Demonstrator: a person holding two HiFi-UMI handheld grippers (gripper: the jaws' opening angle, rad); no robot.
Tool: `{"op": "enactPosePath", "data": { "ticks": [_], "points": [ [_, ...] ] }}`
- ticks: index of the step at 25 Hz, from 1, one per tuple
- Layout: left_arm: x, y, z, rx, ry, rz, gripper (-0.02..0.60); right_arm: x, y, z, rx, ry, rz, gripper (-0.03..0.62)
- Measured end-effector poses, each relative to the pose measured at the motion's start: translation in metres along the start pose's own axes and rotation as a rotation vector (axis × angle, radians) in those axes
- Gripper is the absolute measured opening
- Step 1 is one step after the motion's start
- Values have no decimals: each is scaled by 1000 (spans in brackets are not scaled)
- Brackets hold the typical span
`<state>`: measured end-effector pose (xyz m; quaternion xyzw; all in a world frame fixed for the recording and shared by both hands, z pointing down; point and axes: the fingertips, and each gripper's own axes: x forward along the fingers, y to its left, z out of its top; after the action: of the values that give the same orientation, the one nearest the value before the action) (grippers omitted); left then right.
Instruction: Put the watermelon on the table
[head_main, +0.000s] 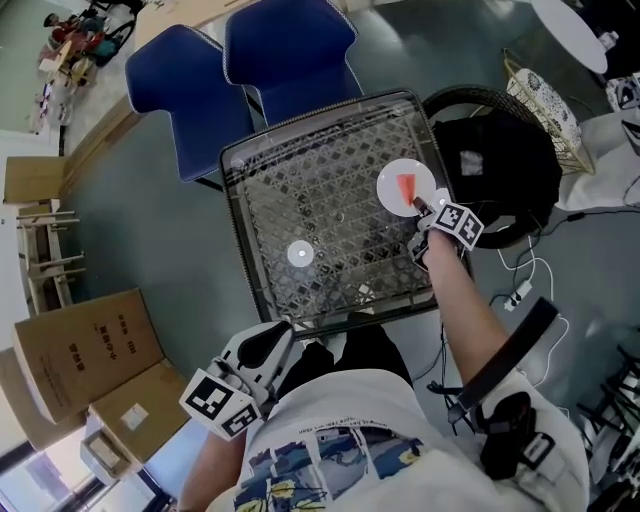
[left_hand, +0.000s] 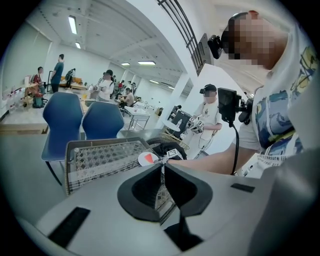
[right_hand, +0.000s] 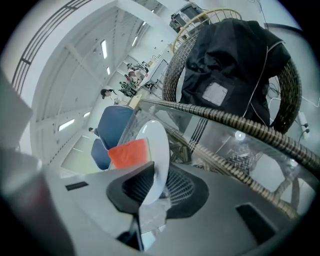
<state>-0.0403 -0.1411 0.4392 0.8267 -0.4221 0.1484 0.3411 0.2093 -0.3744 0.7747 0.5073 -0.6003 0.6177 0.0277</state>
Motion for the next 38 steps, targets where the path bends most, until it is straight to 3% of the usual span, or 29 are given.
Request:
{"op": "enactPosePath", "data": {
  "ticks": [12,19,23,29,33,38],
  "points": [
    [2,1,1,0,-13,32,29,1,1,2,-282,44,-250,110],
    [-2,-1,-6,-4,-5,46,29,1,3,0,-372,43,-286,124],
    [-4,-3,-10,-1,-5,40,29,-2,-5,3,-473,50,-356,131],
    [-16,-4,-10,21,-9,21,31,-24,-2,0,-517,30,-358,130],
    [-21,-12,-9,70,-41,-32,29,-60,4,-11,-582,3,-333,130],
    [-53,-21,-18,110,-80,-92,29,-118,38,-66,-665,28,-220,108]
  ]
}}
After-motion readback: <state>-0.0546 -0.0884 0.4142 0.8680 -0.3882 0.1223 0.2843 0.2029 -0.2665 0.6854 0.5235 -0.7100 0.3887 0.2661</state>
